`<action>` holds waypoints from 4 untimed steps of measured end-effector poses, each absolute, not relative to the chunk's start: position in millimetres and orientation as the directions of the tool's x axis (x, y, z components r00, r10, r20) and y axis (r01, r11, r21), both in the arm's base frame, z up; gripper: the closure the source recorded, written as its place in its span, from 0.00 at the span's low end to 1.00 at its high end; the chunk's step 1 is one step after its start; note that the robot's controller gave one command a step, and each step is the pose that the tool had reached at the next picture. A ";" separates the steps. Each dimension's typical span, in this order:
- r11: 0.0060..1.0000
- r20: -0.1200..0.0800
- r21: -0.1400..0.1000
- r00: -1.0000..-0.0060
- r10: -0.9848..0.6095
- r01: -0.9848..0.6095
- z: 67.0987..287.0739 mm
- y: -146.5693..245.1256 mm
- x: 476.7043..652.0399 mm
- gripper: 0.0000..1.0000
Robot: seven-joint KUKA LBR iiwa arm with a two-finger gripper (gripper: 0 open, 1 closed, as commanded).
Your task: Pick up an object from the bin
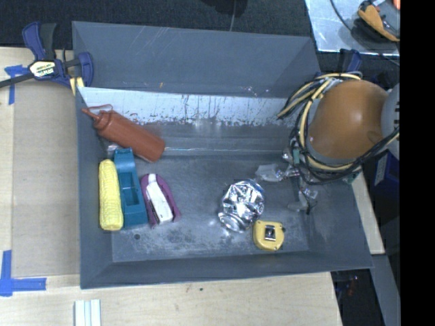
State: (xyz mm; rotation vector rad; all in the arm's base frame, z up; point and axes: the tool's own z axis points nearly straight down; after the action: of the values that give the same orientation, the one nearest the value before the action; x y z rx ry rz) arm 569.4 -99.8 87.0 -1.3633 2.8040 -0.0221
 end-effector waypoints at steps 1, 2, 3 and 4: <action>0.914 -0.021 -0.012 -0.913 -0.407 -0.407 73.2 -35.2 553.7 0.00; 0.508 -0.017 -0.032 -0.508 -0.861 -0.861 72.0 -23.1 600.1 1.00; 0.509 -0.017 -0.032 -0.508 -0.861 -0.860 72.1 -23.1 600.1 1.00; 0.314 -0.013 -0.042 -0.314 -0.949 -0.948 71.2 -74.2 597.0 1.00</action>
Offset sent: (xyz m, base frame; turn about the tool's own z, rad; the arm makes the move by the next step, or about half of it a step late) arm 0.0287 0.0761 -0.0170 -0.1367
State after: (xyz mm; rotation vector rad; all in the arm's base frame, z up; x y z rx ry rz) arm 597.0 -74.2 71.2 -1.8192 2.5178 -0.0416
